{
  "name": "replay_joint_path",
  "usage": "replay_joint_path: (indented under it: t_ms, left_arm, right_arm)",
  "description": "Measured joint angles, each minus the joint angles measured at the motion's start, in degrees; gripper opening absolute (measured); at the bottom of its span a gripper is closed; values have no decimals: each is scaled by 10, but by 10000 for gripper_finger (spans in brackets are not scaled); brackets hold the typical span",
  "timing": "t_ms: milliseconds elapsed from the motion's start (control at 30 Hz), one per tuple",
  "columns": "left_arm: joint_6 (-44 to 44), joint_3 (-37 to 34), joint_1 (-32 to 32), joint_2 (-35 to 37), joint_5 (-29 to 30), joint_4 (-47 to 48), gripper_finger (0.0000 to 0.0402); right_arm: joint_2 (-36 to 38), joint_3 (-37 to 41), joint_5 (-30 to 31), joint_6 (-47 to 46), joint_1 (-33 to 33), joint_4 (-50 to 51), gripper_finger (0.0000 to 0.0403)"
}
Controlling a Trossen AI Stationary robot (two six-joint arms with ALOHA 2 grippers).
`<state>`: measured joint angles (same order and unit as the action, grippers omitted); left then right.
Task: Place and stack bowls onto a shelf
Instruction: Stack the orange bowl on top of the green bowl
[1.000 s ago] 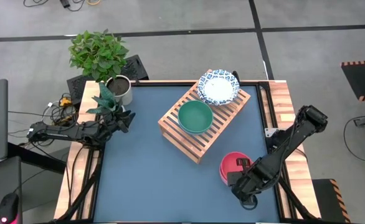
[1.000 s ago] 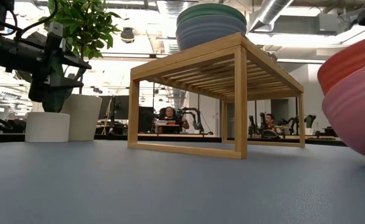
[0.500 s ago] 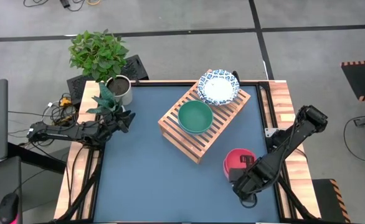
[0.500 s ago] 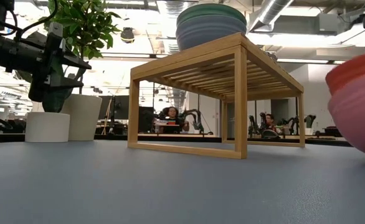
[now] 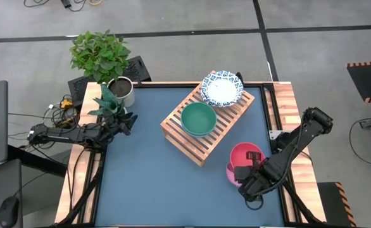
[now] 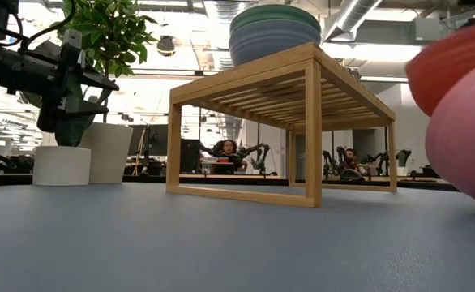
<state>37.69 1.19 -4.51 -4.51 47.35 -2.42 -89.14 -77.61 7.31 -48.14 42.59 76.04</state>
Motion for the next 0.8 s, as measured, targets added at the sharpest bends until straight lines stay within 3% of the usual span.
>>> replay_joint_path:
  t_ms: [233, 467, 800]
  left_arm:
    - [0, 0, 0, 0, 0, 0, 253]
    - [0, 0, 0, 0, 0, 0, 253]
    - [0, 0, 0, 0, 0, 0, 253]
  right_arm:
    - [0, -17, 54, -1, 0, 28, 30]
    - [-2, -31, 63, 4, 0, 40, 30]
    - [-1, -187, 104, 123, -15, 142, 30]
